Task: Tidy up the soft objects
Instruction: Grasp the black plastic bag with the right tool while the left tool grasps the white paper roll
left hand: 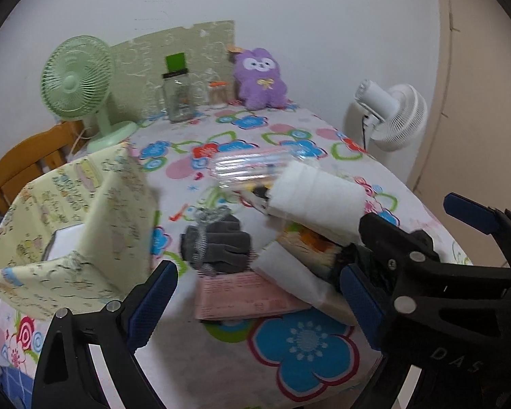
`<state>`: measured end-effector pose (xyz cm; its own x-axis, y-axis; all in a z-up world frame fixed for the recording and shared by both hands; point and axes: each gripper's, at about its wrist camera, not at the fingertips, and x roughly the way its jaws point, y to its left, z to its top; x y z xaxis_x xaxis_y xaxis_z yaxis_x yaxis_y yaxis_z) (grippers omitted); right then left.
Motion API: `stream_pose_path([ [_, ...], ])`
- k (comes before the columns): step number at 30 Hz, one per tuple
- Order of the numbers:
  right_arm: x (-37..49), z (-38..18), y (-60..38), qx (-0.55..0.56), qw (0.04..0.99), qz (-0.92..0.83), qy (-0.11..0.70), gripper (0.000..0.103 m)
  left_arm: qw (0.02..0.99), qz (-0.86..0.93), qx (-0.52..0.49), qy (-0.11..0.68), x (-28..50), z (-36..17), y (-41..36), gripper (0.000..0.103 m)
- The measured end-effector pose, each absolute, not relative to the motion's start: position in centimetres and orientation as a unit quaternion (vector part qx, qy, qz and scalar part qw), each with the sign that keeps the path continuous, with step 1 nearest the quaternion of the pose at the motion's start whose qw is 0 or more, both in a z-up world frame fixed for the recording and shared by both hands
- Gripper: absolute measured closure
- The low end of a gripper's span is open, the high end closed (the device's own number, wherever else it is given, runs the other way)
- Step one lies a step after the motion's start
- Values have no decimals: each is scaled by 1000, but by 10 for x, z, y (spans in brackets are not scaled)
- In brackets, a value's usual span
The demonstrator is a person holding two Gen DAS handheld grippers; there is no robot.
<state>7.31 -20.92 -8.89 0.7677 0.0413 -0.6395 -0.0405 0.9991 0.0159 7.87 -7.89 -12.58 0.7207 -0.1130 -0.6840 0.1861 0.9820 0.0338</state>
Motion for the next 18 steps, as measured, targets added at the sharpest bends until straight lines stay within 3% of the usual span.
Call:
stream_pose_path([
  [3,74,-96,-215,4,937,18,348,7,921,-80,53,376,83,-135,-85,7],
  [6,76,-105,-220,13,932,17,361,8,915,-81,56,390,88,-143,-89,14],
  [15,87,-128,-229,27,918,9,396,9,901,-89,71,418,97,-161,-102,54],
  [18,91,-134,-231,49,910,19,412,23,901,-89,77,417,99,-162,-105,65],
])
